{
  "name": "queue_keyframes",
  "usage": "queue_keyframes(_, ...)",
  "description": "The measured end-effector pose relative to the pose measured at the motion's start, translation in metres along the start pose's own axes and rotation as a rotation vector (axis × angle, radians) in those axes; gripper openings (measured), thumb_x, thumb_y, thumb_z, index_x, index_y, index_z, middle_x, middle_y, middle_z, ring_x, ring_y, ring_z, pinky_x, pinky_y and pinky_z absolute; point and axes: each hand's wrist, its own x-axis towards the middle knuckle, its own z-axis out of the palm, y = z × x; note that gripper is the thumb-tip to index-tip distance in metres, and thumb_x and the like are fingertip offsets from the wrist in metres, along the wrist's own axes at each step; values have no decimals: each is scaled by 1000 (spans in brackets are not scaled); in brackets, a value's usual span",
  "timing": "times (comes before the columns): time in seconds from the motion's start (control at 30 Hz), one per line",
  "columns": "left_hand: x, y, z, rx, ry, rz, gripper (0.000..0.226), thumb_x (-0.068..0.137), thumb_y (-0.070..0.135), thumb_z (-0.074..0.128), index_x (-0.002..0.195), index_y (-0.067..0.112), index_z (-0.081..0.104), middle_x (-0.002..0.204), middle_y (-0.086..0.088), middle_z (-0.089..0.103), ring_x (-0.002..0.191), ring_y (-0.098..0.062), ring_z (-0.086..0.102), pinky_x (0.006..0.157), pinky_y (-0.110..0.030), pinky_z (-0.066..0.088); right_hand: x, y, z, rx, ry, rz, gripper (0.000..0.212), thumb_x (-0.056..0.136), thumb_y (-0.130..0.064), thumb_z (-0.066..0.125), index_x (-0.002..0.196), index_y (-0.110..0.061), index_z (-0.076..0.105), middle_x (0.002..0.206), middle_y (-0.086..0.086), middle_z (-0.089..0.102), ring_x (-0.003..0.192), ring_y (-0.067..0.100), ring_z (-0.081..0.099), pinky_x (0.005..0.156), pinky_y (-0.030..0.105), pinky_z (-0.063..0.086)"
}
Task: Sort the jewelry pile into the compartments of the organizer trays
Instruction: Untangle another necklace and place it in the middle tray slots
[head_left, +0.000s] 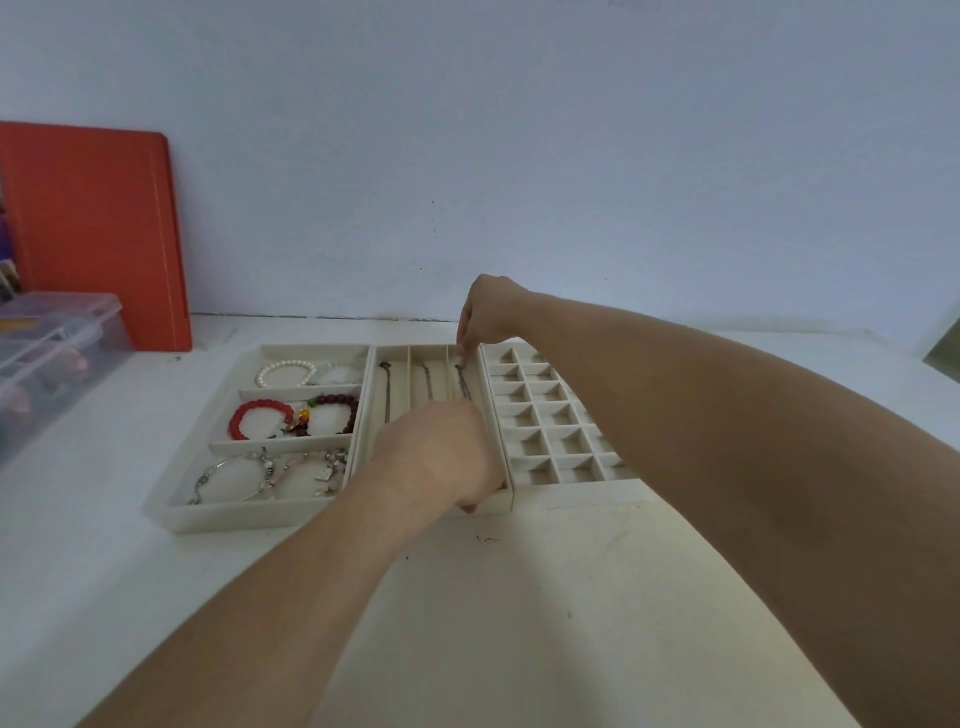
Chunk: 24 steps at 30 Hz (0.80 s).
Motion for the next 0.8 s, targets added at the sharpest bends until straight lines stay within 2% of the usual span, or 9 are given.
queue_keyframes(0.1,-1,-1,0,-3,14,1,16,75,10,66,62,16,59,71,0,71,73,-18,68,76,-36,59,4,0,8,-38,1,16,38,60,-28,93,92,-16,77,92,3,75,91,25,71,81,44,62)
queue_keyframes(0.27,-3,0,-1,-5,14,1,17,76,9,65,62,17,59,72,0,70,72,-18,66,76,-34,58,1,1,15,-100,35,13,30,71,-25,82,98,-18,73,96,0,73,87,22,70,78,35,60)
queue_keyframes(0.33,-2,0,-1,-7,2,3,18,77,8,65,62,16,58,70,1,69,72,-18,65,79,-36,58,1,3,17,-139,52,12,27,76,-21,77,102,-16,70,98,2,72,80,21,68,68,27,54)
queue_keyframes(0.4,-1,-1,-1,-12,1,3,19,77,8,65,61,17,59,68,1,68,70,-17,64,79,-37,59,1,5,18,-175,51,7,26,79,-23,76,100,-12,65,90,2,66,67,18,60,59,25,45)
queue_keyframes(0.5,-1,-2,-1,-22,2,3,19,76,8,63,59,16,60,61,3,66,66,-16,63,78,-37,59,2,3,16,-215,13,7,32,82,-31,78,90,-13,52,81,0,56,70,20,56,65,30,47)
queue_keyframes(0.57,-1,-2,-1,-24,2,1,18,76,9,64,59,16,61,63,3,66,67,-17,64,78,-36,59,4,0,13,-209,-14,11,31,81,-28,77,80,-14,50,79,2,56,73,24,56,67,31,48)
queue_keyframes(0.63,-1,-2,-1,-26,-3,0,18,75,9,65,60,16,60,69,0,69,71,-19,66,79,-38,59,5,-2,12,-201,-14,12,26,81,-25,77,84,-12,54,78,3,56,73,25,56,66,30,48)
queue_keyframes(0.73,-1,-2,0,-30,-8,2,17,75,8,66,61,16,60,72,-1,70,75,-20,68,81,-39,59,3,1,13,-217,-7,12,36,80,-34,79,94,-14,53,81,0,55,75,23,57,69,33,49)
queue_keyframes(0.8,0,-2,0,-30,-5,8,17,75,8,66,62,17,60,74,-1,70,76,-21,68,80,-38,60,1,3,16,-214,10,15,34,81,-34,78,93,-15,52,84,0,57,70,19,54,64,31,45)
